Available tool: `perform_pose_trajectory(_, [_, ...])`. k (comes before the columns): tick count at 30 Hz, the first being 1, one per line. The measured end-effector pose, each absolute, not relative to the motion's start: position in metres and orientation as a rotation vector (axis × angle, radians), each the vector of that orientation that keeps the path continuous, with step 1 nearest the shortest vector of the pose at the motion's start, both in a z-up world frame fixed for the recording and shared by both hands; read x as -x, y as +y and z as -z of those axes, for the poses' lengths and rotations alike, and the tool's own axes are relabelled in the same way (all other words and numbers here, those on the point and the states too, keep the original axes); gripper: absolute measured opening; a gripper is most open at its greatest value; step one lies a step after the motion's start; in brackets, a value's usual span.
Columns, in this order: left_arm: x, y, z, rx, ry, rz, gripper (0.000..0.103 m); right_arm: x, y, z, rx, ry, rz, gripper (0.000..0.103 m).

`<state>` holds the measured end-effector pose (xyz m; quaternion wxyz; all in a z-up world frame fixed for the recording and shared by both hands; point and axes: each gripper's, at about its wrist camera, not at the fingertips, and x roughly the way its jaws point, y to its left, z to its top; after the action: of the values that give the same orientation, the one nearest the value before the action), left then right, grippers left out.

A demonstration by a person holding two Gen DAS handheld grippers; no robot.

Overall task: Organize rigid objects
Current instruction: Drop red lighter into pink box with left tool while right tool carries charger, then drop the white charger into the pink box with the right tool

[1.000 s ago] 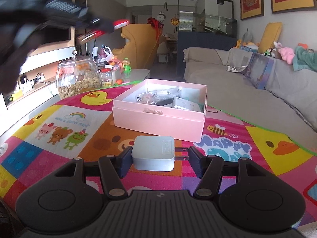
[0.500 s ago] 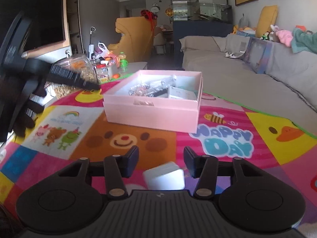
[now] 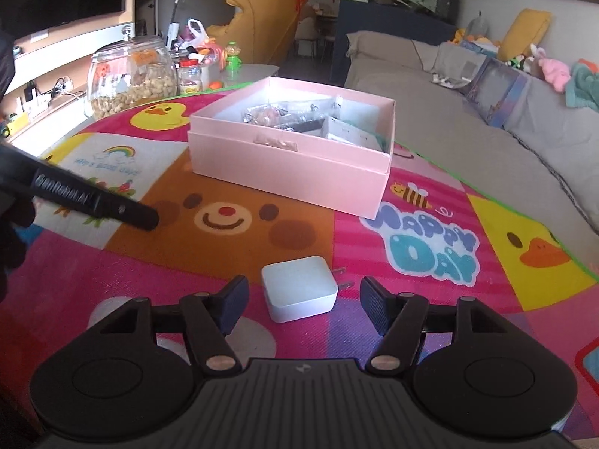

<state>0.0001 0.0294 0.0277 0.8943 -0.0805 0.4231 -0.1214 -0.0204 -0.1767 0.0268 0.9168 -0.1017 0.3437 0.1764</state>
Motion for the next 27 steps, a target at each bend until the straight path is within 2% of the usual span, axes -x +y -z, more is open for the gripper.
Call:
perform_pose_trajectory(4, [0.007,0.019,-0.027,0.135,0.874,0.265,0.026,0.0,-0.179,-0.017,0.156,0.778,-0.364,0.066])
perform_pose_trajectory(5, [0.01,0.018,-0.027,0.124,0.871,0.271,0.026,0.0,-0.178,-0.016,0.158,0.785,-0.368,0.063])
perform_pose_trajectory(10, [0.016,0.015,-0.028,0.088,0.838,0.307,0.026,0.012,-0.17,-0.032,0.208,0.727,-0.397,0.062])
perform_pose_trajectory(17, [0.023,0.017,-0.041,0.063,0.664,0.332,0.026,-0.001,-0.143,-0.102,0.25,0.493,-0.42,0.062])
perform_pose_trajectory(21, [0.018,0.024,-0.047,0.086,0.648,0.289,0.026,-0.039,-0.12,-0.14,0.229,0.314,-0.391,0.065])
perform_pose_trajectory(23, [0.017,0.028,-0.047,0.074,0.646,0.258,0.026,-0.06,-0.112,-0.147,0.22,0.335,-0.385,0.073])
perform_pose_trajectory(27, [0.023,0.043,-0.04,0.016,0.654,0.207,0.026,-0.063,-0.119,-0.129,0.17,0.445,-0.362,0.074])
